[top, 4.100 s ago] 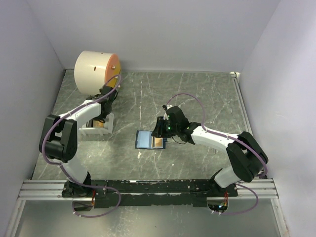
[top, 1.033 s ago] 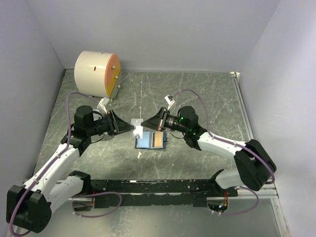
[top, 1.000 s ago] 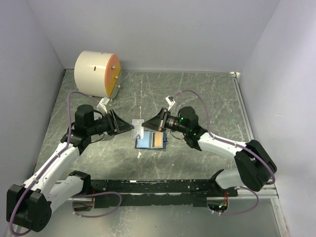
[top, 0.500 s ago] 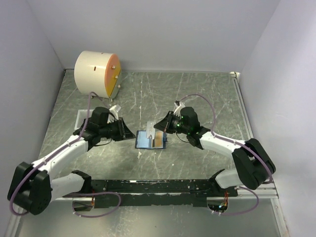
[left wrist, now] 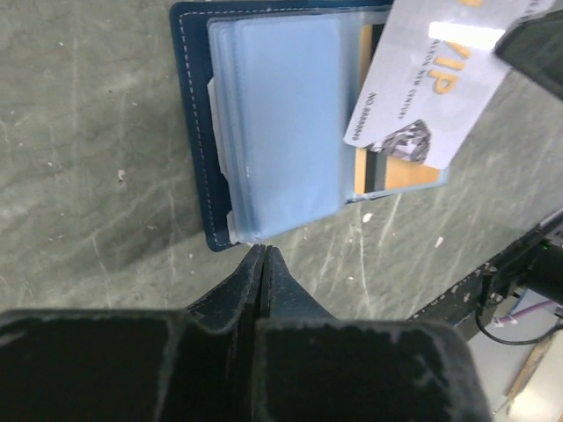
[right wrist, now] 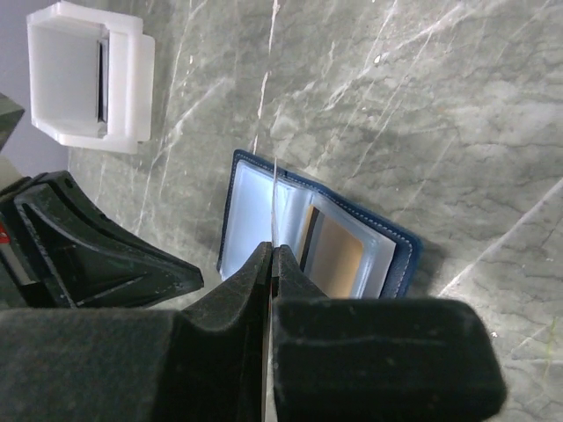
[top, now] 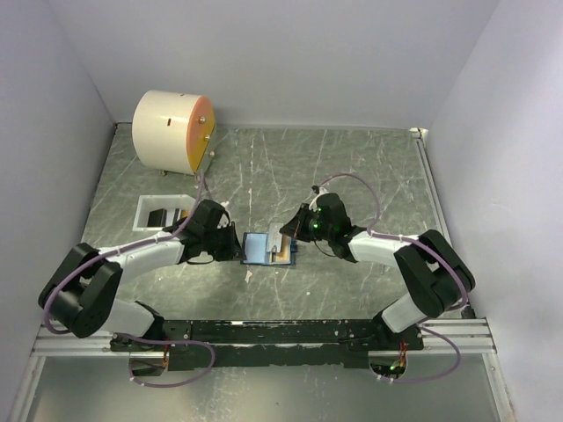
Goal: Put the credit cards into the card holder
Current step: Insert the credit card into the card holder.
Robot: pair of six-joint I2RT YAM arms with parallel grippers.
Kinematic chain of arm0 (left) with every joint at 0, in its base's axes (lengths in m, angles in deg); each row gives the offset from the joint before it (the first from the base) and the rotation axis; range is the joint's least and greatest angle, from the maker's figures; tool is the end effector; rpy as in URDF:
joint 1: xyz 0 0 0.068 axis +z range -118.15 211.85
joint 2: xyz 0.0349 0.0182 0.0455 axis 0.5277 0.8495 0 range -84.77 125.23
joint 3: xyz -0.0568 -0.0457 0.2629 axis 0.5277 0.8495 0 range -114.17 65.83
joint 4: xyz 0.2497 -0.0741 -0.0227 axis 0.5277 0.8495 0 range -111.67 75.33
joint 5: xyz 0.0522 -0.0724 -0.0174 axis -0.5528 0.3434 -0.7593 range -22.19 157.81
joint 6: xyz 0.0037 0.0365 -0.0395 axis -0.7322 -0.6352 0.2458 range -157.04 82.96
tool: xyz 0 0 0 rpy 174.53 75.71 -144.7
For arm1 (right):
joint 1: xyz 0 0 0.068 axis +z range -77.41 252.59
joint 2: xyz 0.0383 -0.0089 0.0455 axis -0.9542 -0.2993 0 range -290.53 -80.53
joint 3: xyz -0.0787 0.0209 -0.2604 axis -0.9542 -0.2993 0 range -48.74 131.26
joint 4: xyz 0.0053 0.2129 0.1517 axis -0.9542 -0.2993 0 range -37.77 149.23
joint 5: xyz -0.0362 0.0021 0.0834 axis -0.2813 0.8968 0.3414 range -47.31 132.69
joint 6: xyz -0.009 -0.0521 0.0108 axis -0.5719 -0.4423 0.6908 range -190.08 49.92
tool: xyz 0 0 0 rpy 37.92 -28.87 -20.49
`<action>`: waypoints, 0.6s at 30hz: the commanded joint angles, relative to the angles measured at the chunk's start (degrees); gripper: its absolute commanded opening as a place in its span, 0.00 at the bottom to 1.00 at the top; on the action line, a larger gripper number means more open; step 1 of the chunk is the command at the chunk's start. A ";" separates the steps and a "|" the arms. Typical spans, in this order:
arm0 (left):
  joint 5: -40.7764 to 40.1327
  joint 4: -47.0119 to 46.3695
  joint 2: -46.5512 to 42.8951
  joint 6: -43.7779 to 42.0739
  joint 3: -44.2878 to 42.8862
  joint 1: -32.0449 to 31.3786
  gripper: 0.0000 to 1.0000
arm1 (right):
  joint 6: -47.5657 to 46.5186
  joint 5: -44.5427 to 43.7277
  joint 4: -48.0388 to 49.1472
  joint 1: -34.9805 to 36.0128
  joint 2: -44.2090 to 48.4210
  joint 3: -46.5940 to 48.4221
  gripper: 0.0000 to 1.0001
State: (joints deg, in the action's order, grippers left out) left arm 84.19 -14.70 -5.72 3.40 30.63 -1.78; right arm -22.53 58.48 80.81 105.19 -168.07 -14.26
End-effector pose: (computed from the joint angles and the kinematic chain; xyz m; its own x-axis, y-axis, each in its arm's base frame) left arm 0.2079 -0.1505 0.1625 -0.9320 -0.1276 -0.3392 0.0986 0.8113 -0.5763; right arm 0.2444 0.1677 0.1610 -0.8237 0.3159 -0.4709 -0.1574 0.6704 0.7251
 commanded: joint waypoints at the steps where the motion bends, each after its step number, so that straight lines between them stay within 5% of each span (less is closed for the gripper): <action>1: -4.89 -3.14 1.98 -1.94 -1.22 -1.05 0.07 | -0.86 -0.85 2.85 -1.16 -1.52 -0.55 0.00; 18: -7.34 -3.50 7.43 -2.88 -1.04 -2.90 0.07 | 3.47 4.51 9.02 -2.41 -6.99 -2.73 0.00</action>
State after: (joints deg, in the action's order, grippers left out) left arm 79.54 -17.59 -0.19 2.09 30.57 -3.55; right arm -20.32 61.17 87.17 103.15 -173.47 -15.86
